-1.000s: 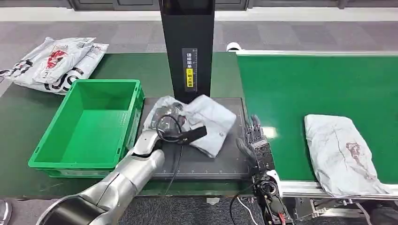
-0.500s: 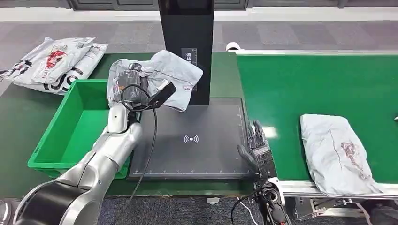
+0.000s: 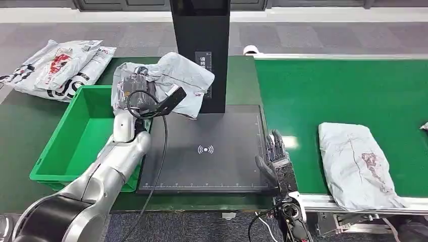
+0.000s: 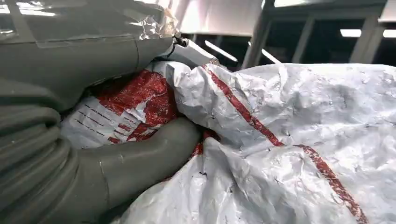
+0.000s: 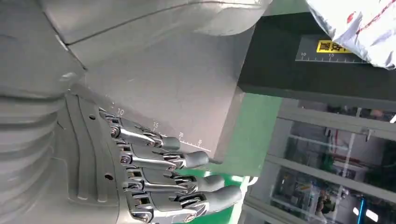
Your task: Moved the parcel from conveyor to table for the left to box.
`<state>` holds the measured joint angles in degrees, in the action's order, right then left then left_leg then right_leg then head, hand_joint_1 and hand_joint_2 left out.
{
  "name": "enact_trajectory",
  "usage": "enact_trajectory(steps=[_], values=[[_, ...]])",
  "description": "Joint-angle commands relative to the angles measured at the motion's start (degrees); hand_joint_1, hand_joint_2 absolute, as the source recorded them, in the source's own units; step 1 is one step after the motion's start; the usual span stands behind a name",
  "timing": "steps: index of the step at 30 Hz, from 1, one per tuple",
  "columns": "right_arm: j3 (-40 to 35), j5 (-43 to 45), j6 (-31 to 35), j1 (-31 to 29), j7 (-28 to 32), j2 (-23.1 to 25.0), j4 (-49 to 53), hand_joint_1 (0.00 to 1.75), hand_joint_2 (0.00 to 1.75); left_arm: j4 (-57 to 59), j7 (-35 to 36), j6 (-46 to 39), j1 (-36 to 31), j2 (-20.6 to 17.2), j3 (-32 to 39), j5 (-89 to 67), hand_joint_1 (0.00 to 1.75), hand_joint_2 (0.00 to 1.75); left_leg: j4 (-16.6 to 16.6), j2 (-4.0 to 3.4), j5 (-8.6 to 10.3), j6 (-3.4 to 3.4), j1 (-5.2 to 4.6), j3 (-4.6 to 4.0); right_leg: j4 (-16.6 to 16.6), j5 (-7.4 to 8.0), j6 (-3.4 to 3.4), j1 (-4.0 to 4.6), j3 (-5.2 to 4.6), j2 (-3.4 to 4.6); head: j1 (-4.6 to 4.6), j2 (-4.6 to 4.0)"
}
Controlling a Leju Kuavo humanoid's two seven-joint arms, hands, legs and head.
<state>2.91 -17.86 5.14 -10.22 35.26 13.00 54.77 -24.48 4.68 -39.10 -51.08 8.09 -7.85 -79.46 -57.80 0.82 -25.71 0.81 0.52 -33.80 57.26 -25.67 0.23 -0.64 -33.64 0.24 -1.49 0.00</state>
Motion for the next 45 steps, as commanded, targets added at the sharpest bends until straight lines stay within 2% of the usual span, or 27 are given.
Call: enact_trajectory(steps=[1,2,3,4,5,7,8,11,12,15,19,20,21,28,30,33,34,35,36,38,40,45], values=[[3.7,0.0,-0.7,-2.2,-0.7,0.1,0.0,0.0,1.75,7.3,17.3,2.7,-2.2,-8.9,5.0,-10.5,1.75,1.75,0.0,-0.3,-0.02,-0.01,-0.04,0.05,0.0,0.05,-0.02,-0.03,-0.05,0.24,0.0,0.0],[3.8,-0.1,-0.7,-2.0,-0.8,0.1,0.3,0.0,1.75,7.7,18.3,3.6,-1.7,-9.9,5.8,-10.4,1.75,1.75,0.1,-0.45,-0.03,-0.01,-0.02,0.14,0.0,0.09,-0.04,-0.01,-0.01,0.37,0.0,0.0],[3.8,-0.3,-0.9,-1.7,-1.0,0.0,0.7,0.0,1.75,9.1,24.4,8.0,-0.8,-11.9,5.3,-10.5,1.75,1.75,0.1,-0.37,-0.04,0.0,-0.04,0.14,0.0,0.04,-0.03,-0.03,0.0,0.32,0.0,0.0],[3.8,-0.4,-1.1,-1.7,-1.0,0.1,0.8,0.0,1.75,9.3,25.0,9.0,0.3,-13.1,6.9,-9.6,1.75,1.75,0.1,-0.54,-0.03,0.01,-0.04,0.2,0.0,0.09,-0.05,-0.03,-0.01,0.46,0.0,0.0],[3.8,-0.5,-1.2,-1.4,-1.1,0.0,1.0,0.0,1.75,10.3,28.9,12.0,1.3,-14.9,7.5,-10.5,1.75,1.75,0.2,-0.62,-0.02,0.02,-0.03,0.24,-0.1,0.11,-0.07,0.0,-0.01,0.5,0.0,0.0],[3.9,-0.7,-1.5,-1.4,-1.2,0.0,1.1,0.0,1.75,10.3,29.8,15.3,3.1,-16.6,10.1,-9.6,1.75,1.75,0.2,-0.82,-0.05,0.05,-0.05,0.32,0.0,0.1,-0.08,-0.03,-0.05,0.67,0.0,0.0],[4.1,-1.2,-1.2,-0.6,-2.1,-0.5,2.4,0.0,1.75,11.0,34.3,27.4,5.4,-18.0,14.3,-7.3,1.75,1.75,0.3,-0.91,-0.06,0.07,-0.06,0.34,0.0,0.12,-0.1,-0.04,-0.09,0.75,0.0,0.0],[4.4,-1.4,-1.8,-0.1,-2.6,-0.6,3.2,0.0,1.75,10.6,32.7,24.6,7.5,-18.2,16.7,-7.2,1.75,1.75,0.4,-0.98,-0.07,0.09,-0.07,0.45,-0.1,0.07,-0.11,0.0,-0.01,0.82,0.0,0.0],[4.4,-1.4,-1.9,-0.2,-2.6,-0.6,3.1,0.0,1.75,10.8,33.1,25.2,7.3,-18.1,16.7,-7.6,1.75,1.75,0.2,-0.67,-0.06,0.09,-0.07,0.27,0.1,-0.04,-0.11,-0.01,-0.08,0.55,0.0,0.0],[4.1,-1.5,-2.2,-1.3,-2.6,-0.7,1.6,0.0,1.75,10.4,33.3,25.6,7.4,-17.8,17.9,-8.3,1.75,1.75,0.1,-0.51,-0.09,0.14,0.03,0.09,0.1,-0.07,-0.13,0.09,-0.21,0.38,0.0,0.0],[3.7,-1.7,-2.3,-2.6,-2.4,-0.8,-0.2,0.0,1.75,10.2,30.2,25.7,7.8,-17.0,20.9,-7.4,1.75,1.75,0.2,-0.62,-0.08,0.13,0.01,0.12,0.0,-0.02,-0.12,0.03,-0.18,0.46,0.0,0.0],[3.7,-1.8,-2.3,-2.7,-2.4,-0.8,-0.3,0.0,1.75,10.0,29.9,25.0,7.9,-16.8,21.0,-7.9,0.09,1.75,0.1,-0.64,-0.09,0.17,0.01,0.02,0.1,-0.01,-0.14,0.02,-0.28,0.51,0.0,-0.02],[3.9,-1.8,-2.3,-2.6,-2.3,-0.8,0.0,0.0,1.75,10.0,28.2,24.3,7.7,-16.1,22.9,-7.3,0.0,1.75,0.1,-0.68,-0.1,0.2,0.02,0.04,0.1,0.0,-0.15,0.03,-0.28,0.51,0.0,0.0],[4.0,-1.7,-2.4,-2.3,-2.3,-0.6,0.5,0.0,1.75,9.8,27.4,23.2,7.2,-15.9,23.5,-7.9,0.0,1.75,0.1,-0.54,-0.07,0.28,-0.02,0.05,0.1,0.01,-0.2,0.05,-0.32,0.42,0.0,-0.02],[4.4,-1.9,-2.1,-1.2,-2.4,-0.5,1.8,0.0,1.75,8.5,21.3,14.2,6.7,-14.6,26.6,-6.7,0.0,1.75,0.1,-0.49,-0.04,0.33,-0.03,0.04,0.2,0.01,-0.27,0.06,-0.32,0.36,0.0,0.0],[4.8,-2.4,-0.8,0.5,-2.6,-0.4,3.4,0.0,1.75,7.5,2.2,7.2,3.2,-11.1,36.4,4.5,0.0,1.75,0.0,-0.33,0.0,0.39,-0.03,0.02,0.3,-0.04,-0.35,0.1,-0.35,0.2,0.0,-0.02],[4.8,-2.5,-0.6,0.8,-2.6,-0.4,3.5,0.0,1.75,7.2,-1.1,6.4,2.3,-10.4,38.0,6.6,0.0,1.75,0.0,-0.14,0.05,0.39,0.0,0.0,0.2,-0.05,-0.35,0.16,-0.31,-0.02,0.0,-0.02],[4.8,-2.6,-0.3,0.8,-2.7,-0.3,3.4,0.0,1.75,6.6,-8.7,4.8,1.0,-9.4,41.4,11.6,0.0,1.75,0.1,-0.15,0.07,0.38,0.02,0.0,0.2,-0.02,-0.35,0.19,-0.29,-0.03,0.0,-0.02],[4.8,-2.9,0.5,0.6,-2.7,-0.3,3.0,0.0,1.75,6.3,-12.3,4.6,0.2,-8.9,42.8,14.0,0.0,0.0,0.0,-0.14,0.07,0.43,0.0,-0.06,0.3,-0.04,-0.36,0.17,-0.37,0.01,0.0,0.0],[4.8,-5.1,5.1,-1.3,-3.2,-0.4,0.4,0.0,1.75,4.8,-26.6,7.9,-1.9,-6.8,48.9,25.8,0.0,0.0,0.0,-0.11,0.1,0.45,0.01,-0.13,0.3,-0.02,-0.36,0.19,-0.41,-0.02,0.0,0.0],[5.2,-7.5,10.5,-3.9,-3.6,-1.4,-3.6,0.0,1.75,4.1,-33.6,11.5,-2.5,-4.9,50.7,31.9,0.0,0.0,-0.1,-0.09,0.15,0.41,0.06,-0.22,0.3,0.04,-0.34,0.25,-0.43,-0.09,0.0,0.0],[5.2,-7.5,10.5,-3.9,-3.6,-1.4,-3.6,0.0,1.75,4.1,-33.6,11.5,-2.5,-4.9,50.7,31.9,0.0,0.0,0.1,-0.33,0.13,0.46,0.0,-0.05,0.2,0.14,-0.37,0.14,-0.35,0.14,0.0,0.0]])
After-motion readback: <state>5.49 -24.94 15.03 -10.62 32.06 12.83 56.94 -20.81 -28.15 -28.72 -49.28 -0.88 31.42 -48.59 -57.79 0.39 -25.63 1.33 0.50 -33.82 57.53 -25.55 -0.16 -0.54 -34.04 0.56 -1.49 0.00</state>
